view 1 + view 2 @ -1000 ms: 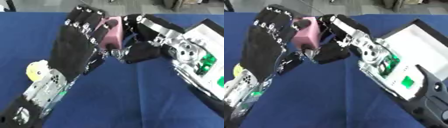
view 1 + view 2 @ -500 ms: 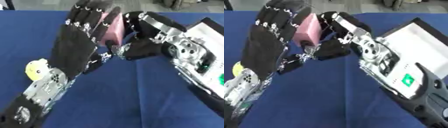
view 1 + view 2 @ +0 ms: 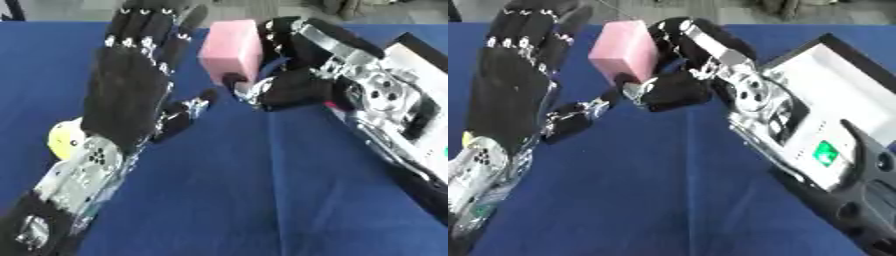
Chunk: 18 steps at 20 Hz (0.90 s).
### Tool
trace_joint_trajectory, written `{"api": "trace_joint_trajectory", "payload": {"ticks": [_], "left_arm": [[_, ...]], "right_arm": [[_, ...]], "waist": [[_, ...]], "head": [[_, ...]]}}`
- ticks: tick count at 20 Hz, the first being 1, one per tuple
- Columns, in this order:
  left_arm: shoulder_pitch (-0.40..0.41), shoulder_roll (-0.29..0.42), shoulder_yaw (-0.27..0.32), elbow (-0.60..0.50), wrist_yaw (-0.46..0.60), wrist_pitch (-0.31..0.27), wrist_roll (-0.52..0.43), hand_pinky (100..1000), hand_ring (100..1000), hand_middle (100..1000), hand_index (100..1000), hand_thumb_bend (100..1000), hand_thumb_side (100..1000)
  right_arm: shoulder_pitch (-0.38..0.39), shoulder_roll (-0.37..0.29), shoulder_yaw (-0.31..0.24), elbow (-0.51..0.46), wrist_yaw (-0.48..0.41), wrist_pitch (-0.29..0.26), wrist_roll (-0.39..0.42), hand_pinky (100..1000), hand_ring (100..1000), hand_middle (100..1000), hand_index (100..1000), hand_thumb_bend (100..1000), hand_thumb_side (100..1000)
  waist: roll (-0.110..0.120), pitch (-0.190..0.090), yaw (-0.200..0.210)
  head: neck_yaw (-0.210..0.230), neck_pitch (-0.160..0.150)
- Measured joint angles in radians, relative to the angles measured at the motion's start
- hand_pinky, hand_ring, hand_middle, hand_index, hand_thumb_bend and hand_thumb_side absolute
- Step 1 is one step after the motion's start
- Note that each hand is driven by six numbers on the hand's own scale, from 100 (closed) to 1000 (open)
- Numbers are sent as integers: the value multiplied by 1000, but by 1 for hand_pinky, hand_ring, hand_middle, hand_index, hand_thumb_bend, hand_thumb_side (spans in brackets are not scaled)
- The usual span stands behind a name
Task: Pick up the objects with one hand, pass them to the other hand, and then place them into the box on the other side of the table.
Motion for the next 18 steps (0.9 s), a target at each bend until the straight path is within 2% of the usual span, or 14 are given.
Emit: {"api": "trace_joint_trajectory", "payload": {"ticks": [3,6,9,14,16,17,18], "left_arm": [[40,53,18,-24,90,24,-3,799,762,743,834,659,332],[70,109,40,-59,193,49,-23,798,761,743,831,650,339],[101,152,58,-95,279,66,-48,801,752,750,836,471,415],[169,240,111,-121,535,49,-92,814,744,746,832,302,506],[188,262,134,-124,649,33,-108,819,743,749,835,284,520],[195,270,146,-125,700,26,-115,823,743,752,839,264,550],[202,278,158,-126,749,21,-120,823,742,754,841,249,569]], "right_arm": [[24,-39,-32,0,-3,-9,-13,606,677,395,398,295,100],[55,-86,-70,0,-14,-21,-33,606,675,395,398,296,100],[88,-123,-104,0,-27,-31,-50,619,669,396,402,304,100],[226,-257,-206,0,-46,-57,-76,633,672,409,418,318,100],[281,-303,-242,0,-49,-46,-91,640,674,412,420,325,100],[307,-323,-258,0,-50,-37,-102,651,676,418,425,194,100],[330,-341,-273,0,-50,-30,-112,656,678,418,427,335,100]], "waist": [[6,-9,0],[12,-16,0],[12,-16,-1],[12,-16,-2],[12,-16,-2],[12,-16,-1],[13,-16,-1]], "head": [[-18,8],[-33,13],[-46,14],[-84,12],[-100,11],[-108,8],[-115,4]]}}
